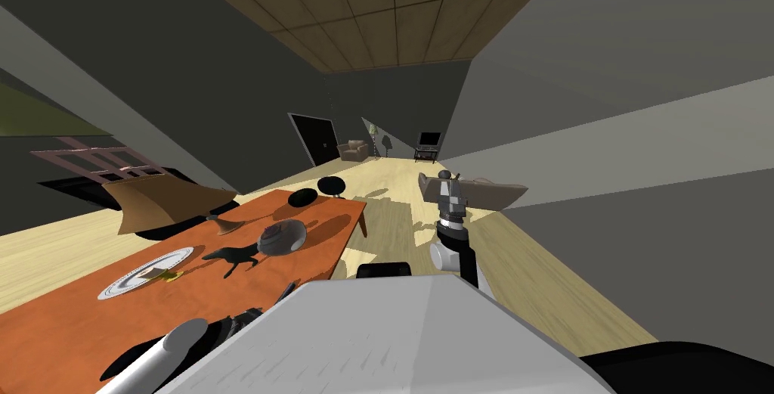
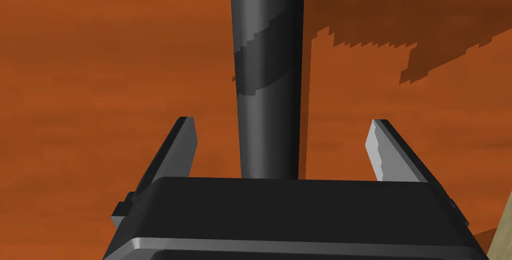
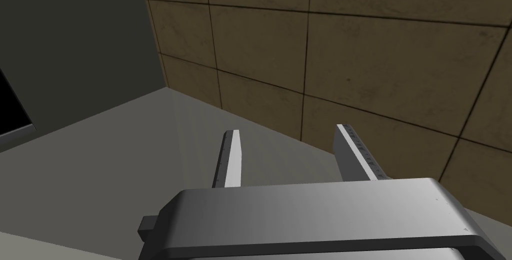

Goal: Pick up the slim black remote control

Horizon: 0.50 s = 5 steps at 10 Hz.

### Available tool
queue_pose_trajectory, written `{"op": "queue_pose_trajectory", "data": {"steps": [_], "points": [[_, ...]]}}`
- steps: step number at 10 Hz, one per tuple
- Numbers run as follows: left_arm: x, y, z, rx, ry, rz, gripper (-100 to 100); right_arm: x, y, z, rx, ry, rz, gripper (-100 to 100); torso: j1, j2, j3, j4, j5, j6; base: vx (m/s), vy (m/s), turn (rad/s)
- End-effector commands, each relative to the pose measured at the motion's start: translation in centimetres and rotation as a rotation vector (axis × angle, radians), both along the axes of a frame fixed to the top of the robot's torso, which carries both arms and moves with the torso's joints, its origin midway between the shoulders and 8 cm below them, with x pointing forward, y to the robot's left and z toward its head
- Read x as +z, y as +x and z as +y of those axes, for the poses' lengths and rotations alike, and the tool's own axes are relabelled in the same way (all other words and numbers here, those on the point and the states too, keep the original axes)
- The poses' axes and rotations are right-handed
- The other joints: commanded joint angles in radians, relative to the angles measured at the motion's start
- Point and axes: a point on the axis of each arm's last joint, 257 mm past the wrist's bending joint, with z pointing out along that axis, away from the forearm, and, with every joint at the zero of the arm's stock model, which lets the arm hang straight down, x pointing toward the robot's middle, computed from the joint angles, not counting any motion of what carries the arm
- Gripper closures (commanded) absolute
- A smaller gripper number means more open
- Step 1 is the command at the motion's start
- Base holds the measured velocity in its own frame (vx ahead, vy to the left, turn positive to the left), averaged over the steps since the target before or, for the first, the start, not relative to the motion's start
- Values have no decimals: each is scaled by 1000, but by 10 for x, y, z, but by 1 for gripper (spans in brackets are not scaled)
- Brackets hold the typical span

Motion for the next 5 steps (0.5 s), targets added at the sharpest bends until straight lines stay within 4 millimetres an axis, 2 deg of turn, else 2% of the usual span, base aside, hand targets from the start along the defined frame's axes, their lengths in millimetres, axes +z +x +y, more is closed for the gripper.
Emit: {"op": "queue_pose_trajectory", "data": {"steps": [1, 2, 3, 5], "points": [[0, 0, 0, 0, 0, 0, -100, 0, 0, 0, 0, 0, 0, 0, 0, 0, 0, 0, 0, 0, 39, 22, 7], [0, -1, -1, 6, -5, 3, 0, 0, 0, 0, 0, 0, 0, 0, -1, 2, 1, 0, 0, 0, 7, 4, -3], [-2, -9, 1, -8, -3, 4, -100, 0, 0, 0, 0, 0, 0, 0, -2, 5, 3, 1, 0, 0, 69, -2, 139], [-4, -16, 3, -17, -2, 6, -100, 0, 0, 0, 0, 0, 0, 0, -3, 2, 1, 0, -1, 0, 91, 1, 86]]}}
